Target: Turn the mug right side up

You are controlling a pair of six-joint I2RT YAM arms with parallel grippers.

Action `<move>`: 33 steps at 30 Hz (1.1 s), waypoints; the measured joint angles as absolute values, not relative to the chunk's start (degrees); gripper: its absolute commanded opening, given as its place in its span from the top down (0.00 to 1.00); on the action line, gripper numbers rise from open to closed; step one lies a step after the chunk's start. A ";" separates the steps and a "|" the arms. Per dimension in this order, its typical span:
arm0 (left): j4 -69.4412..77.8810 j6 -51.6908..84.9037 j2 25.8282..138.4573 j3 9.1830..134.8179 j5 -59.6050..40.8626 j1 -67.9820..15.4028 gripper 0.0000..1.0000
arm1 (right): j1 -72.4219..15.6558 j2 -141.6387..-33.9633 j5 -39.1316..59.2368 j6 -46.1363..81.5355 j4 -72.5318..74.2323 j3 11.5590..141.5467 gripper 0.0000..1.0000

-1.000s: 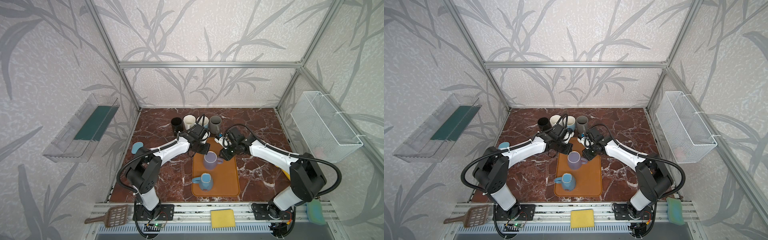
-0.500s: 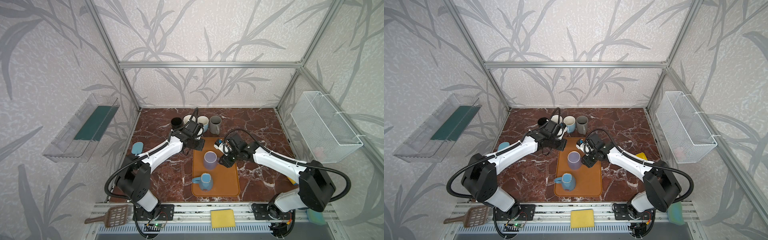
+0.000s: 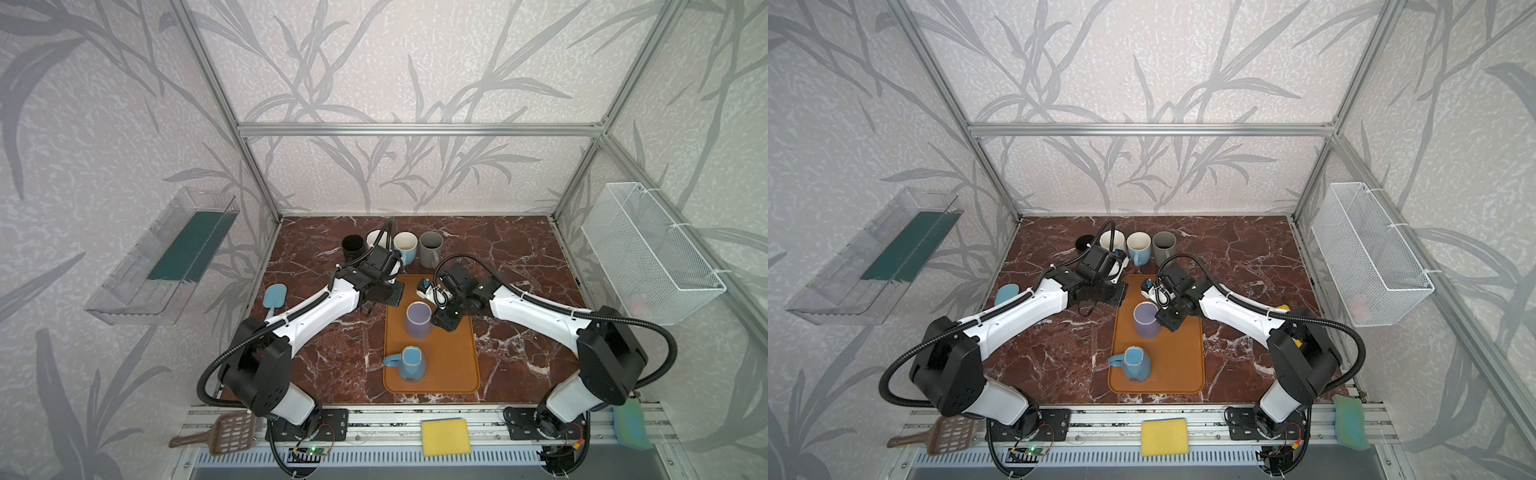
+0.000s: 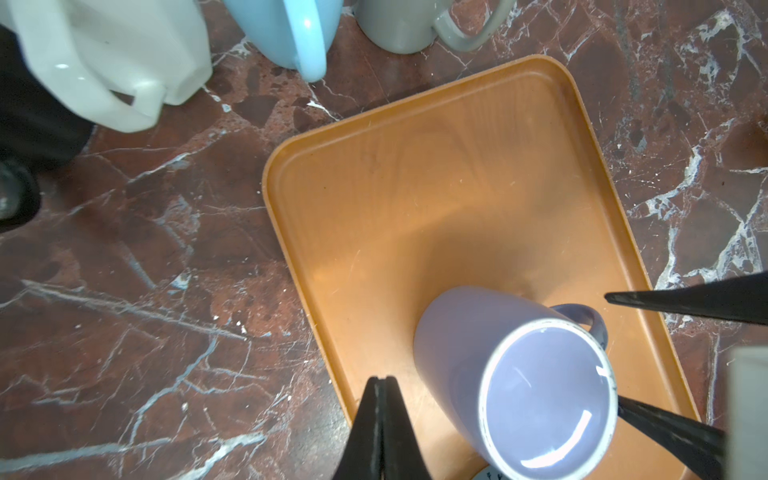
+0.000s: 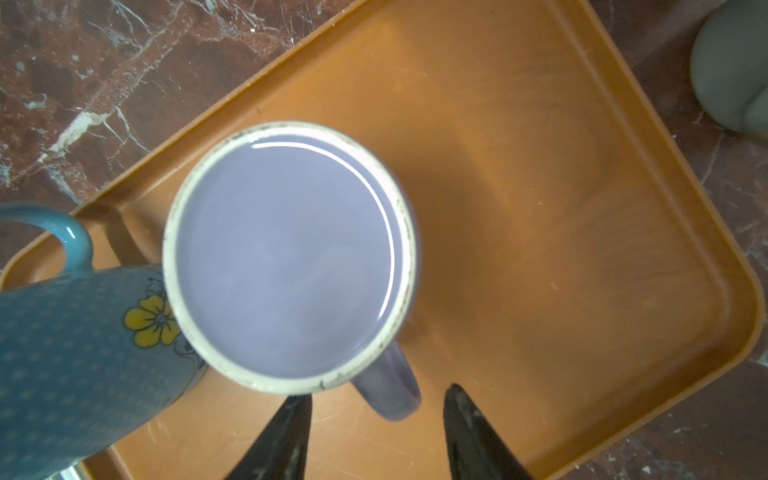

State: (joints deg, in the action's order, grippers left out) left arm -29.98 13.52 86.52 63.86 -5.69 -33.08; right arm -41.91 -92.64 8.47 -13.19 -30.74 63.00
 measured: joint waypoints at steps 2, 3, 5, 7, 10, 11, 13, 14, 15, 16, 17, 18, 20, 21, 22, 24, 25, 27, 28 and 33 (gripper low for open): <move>-29.95 13.50 85.76 63.59 -4.95 -32.93 0.95 | -42.19 -93.58 8.38 -13.69 -31.57 63.86 0.51; -30.00 13.50 85.47 63.51 -4.58 -32.86 0.95 | -42.35 -93.89 8.38 -13.85 -31.75 64.07 0.52; -29.98 13.50 85.10 63.33 -4.08 -32.82 0.95 | -42.74 -94.32 8.34 -14.02 -32.12 64.38 0.54; -29.95 13.47 84.79 63.00 -3.84 -32.67 0.95 | -43.18 -94.70 8.29 -14.09 -32.67 64.84 0.55; -29.95 13.47 84.49 62.50 -3.49 -32.47 0.95 | -43.86 -95.02 8.01 -14.35 -33.36 65.56 0.58; -29.95 13.50 84.49 62.35 -3.42 -32.45 0.95 | -44.01 -95.18 7.97 -14.44 -33.65 65.93 0.59; -30.00 13.50 84.49 62.04 -3.27 -32.42 0.95 | -44.27 -95.55 7.97 -14.66 -34.22 66.70 0.61; -29.98 13.50 84.49 61.91 -3.25 -32.42 0.95 | -44.36 -95.81 7.97 -14.76 -34.46 67.09 0.62; -29.91 13.50 84.47 61.78 -3.20 -32.42 0.95 | -44.45 -96.09 7.92 -14.85 -34.79 67.51 0.64; -29.98 13.47 84.36 61.63 -3.16 -32.40 0.95 | -44.51 -96.40 7.90 -14.94 -35.05 67.92 0.65; -29.95 13.47 84.23 61.45 -3.11 -32.32 0.95 | -44.58 -96.71 7.79 -15.03 -35.35 68.34 0.66; -29.98 13.47 84.05 61.34 -3.07 -32.16 0.95 | -44.64 -96.99 7.68 -15.11 -35.62 68.69 0.66; -29.98 13.47 83.57 61.19 -3.07 -32.12 0.95 | -44.86 -98.02 7.31 -15.51 -36.38 69.76 0.66; -29.91 13.47 83.29 61.06 -3.05 -32.12 0.95 | -44.97 -98.52 7.07 -15.75 -36.60 70.13 0.66; -29.93 13.47 83.02 60.95 -3.05 -32.12 0.95 | -45.08 -99.15 6.90 -16.03 -36.91 70.57 0.66; -29.93 13.47 82.70 60.84 -3.05 -32.08 0.95 | -45.30 -100.27 6.46 -16.49 -37.71 71.33 0.67; -29.91 13.47 82.65 60.84 -3.05 -32.08 0.95 | -45.32 -100.68 6.39 -16.64 -38.00 71.59 0.67; -29.93 13.47 82.63 60.73 -3.05 -32.08 0.95 | -45.34 -101.60 6.09 -17.04 -38.76 72.47 0.70; -29.93 13.47 82.63 60.64 -3.05 -32.05 0.95 | -45.34 -101.95 6.00 -17.26 -39.13 72.88 0.70; -29.93 13.45 82.63 60.20 -3.05 -31.79 0.95 | -45.41 -103.13 5.80 -18.00 -40.82 74.78 0.72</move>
State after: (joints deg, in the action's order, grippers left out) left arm -29.93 13.45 82.63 60.20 -3.05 -31.79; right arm -45.41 -103.13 5.80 -18.00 -40.82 74.78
